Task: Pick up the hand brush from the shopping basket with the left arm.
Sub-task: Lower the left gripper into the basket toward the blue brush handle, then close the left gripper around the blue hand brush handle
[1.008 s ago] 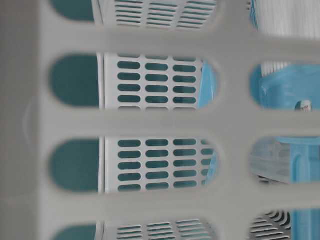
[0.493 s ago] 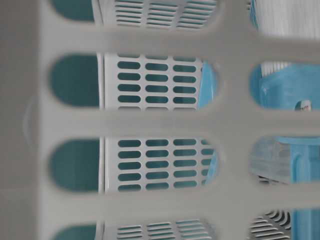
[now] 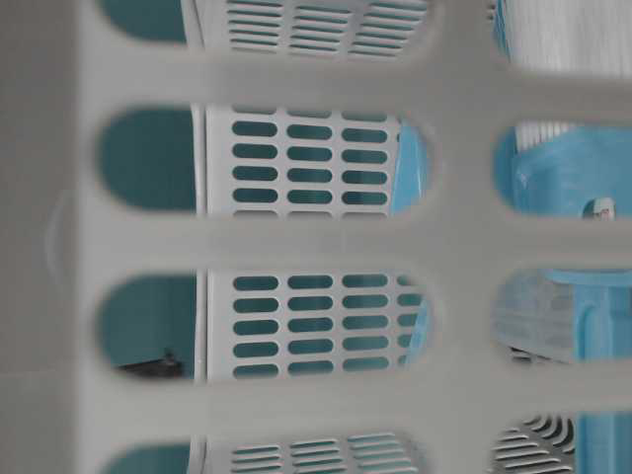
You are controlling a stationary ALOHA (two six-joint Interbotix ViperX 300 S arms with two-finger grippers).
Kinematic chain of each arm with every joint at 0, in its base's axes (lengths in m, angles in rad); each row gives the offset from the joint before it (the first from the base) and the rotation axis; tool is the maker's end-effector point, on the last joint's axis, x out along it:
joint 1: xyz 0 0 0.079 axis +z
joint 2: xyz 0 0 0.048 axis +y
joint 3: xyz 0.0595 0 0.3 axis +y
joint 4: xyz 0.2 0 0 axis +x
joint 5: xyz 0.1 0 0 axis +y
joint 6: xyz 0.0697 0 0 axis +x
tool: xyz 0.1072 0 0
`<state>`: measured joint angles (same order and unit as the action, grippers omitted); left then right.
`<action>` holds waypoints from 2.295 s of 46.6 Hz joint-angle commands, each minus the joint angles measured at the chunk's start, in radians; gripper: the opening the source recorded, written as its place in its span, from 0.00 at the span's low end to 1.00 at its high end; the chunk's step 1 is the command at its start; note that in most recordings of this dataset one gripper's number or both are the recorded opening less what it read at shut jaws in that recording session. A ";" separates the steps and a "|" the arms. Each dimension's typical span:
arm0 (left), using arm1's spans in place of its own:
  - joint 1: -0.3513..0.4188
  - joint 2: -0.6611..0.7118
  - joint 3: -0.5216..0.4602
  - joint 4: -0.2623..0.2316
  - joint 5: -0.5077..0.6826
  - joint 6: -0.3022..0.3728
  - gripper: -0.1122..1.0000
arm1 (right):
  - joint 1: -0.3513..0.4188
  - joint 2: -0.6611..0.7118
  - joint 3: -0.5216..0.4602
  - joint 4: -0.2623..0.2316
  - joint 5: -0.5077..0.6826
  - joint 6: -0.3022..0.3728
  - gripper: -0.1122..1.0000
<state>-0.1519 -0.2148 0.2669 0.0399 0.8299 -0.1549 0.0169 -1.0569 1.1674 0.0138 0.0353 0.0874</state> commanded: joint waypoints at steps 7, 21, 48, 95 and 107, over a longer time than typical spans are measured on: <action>-0.049 0.044 -0.025 0.005 -0.002 -0.012 0.45 | -0.002 0.003 -0.025 0.002 -0.005 -0.005 0.80; -0.075 0.169 -0.031 0.005 -0.003 -0.101 0.91 | -0.002 -0.003 -0.023 0.002 -0.005 -0.002 0.80; -0.106 0.319 -0.021 0.003 -0.002 -0.195 0.91 | 0.017 -0.005 -0.018 0.002 0.000 -0.002 0.80; -0.106 0.403 0.055 0.005 -0.054 -0.193 0.91 | 0.018 -0.006 0.000 0.002 0.000 0.003 0.80; -0.106 0.410 0.054 0.003 -0.054 -0.196 0.90 | 0.018 -0.005 0.003 0.002 0.000 0.003 0.80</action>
<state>-0.2562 0.1994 0.3298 0.0414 0.7808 -0.3513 0.0337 -1.0692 1.1766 0.0138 0.0414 0.0890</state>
